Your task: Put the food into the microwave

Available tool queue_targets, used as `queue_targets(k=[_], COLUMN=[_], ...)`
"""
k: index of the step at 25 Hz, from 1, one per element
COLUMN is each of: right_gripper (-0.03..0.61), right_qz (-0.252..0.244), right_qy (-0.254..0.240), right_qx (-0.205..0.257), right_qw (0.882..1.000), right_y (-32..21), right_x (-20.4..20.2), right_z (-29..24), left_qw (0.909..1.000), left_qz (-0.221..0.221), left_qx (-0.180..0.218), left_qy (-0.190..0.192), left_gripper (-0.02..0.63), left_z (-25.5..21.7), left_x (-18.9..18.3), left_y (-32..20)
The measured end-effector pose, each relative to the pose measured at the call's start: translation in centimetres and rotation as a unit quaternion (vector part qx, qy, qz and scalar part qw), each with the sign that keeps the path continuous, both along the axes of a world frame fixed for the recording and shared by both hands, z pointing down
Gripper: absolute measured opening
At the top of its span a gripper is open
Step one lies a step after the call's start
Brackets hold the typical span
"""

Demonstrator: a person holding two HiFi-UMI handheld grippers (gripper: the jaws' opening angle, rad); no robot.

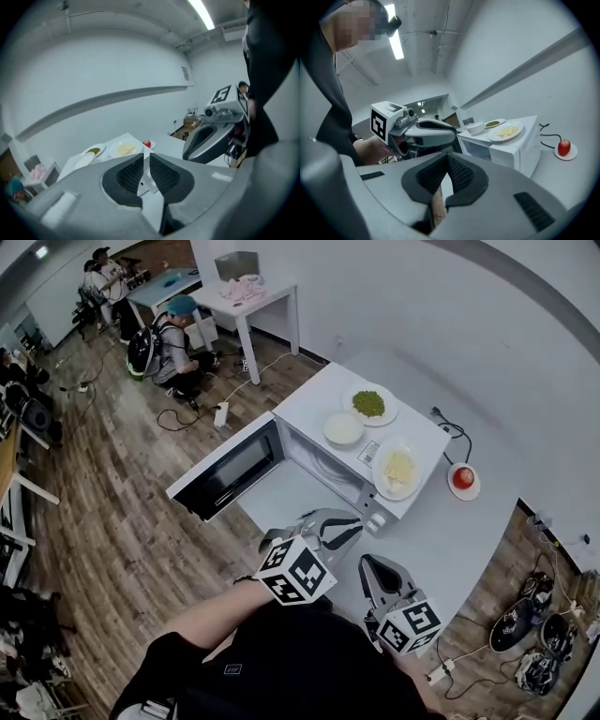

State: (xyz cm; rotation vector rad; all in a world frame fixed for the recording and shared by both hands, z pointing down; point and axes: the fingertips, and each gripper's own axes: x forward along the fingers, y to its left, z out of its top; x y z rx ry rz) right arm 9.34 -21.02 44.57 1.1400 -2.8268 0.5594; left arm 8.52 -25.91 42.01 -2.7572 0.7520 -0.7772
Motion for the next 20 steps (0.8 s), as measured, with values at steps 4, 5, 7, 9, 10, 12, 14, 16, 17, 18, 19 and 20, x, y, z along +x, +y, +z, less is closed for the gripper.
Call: queue_targets(k=[4,5,7,9,10,12,14,16,17,18,19,20], right_gripper=[0.014,0.015,0.015,0.015,0.015,0.015,0.015,0.015,0.015,0.015,0.015,0.015], right_qz=[0.014,0.016,0.026,0.040,0.047,0.058,0.068,0.076,0.080,0.084,0.086,0.088], right_qy=[-0.005,-0.004,-0.004,-0.009,-0.013,-0.019,-0.022,-0.025,-0.026,-0.028,-0.030,-0.032], right_qx=[-0.021,-0.025,-0.036,-0.046,-0.049,-0.054,-0.059,-0.065,-0.068,-0.071,-0.074,-0.076], right_qw=[1.000,1.000,0.999,0.998,0.998,0.997,0.996,0.995,0.994,0.994,0.993,0.993], right_y=[-0.6,-0.8,-1.0,-1.3,-1.5,-1.8,-2.0,-2.0,-2.1,-2.2,-2.3,-2.4], right_x=[-0.7,-0.8,-0.7,-0.5,-0.4,-0.1,0.3,0.7,0.9,1.1,1.2,1.3], right_z=[0.7,1.0,1.7,2.3,2.4,2.6,2.9,3.3,3.5,3.7,3.9,4.1], left_qw=[0.9942,0.9910,0.9818,0.9712,0.9659,0.9525,0.9330,0.9159,0.9104,0.9065,0.9031,0.8994], left_qz=[0.039,0.048,0.066,0.088,0.100,0.125,0.149,0.175,0.187,0.198,0.207,0.216], left_qx=[0.064,0.077,0.102,0.114,0.115,0.125,0.149,0.168,0.171,0.172,0.171,0.171], left_qy=[-0.077,-0.098,-0.146,-0.190,-0.209,-0.248,-0.291,-0.320,-0.327,-0.331,-0.335,-0.340], left_gripper=[0.034,0.042,0.089,0.136,0.160,0.211,0.239,0.248,0.249,0.250,0.250,0.250], left_z=[0.9,1.2,2.1,3.3,4.0,5.3,6.4,7.1,7.4,7.6,7.9,8.2], left_x=[1.2,1.4,1.8,2.2,2.5,3.0,3.5,4.0,4.3,4.7,4.9,5.1], left_y=[-2.8,-3.6,-4.9,-5.8,-6.2,-6.7,-7.1,-7.2,-7.3,-7.4,-7.4,-7.5])
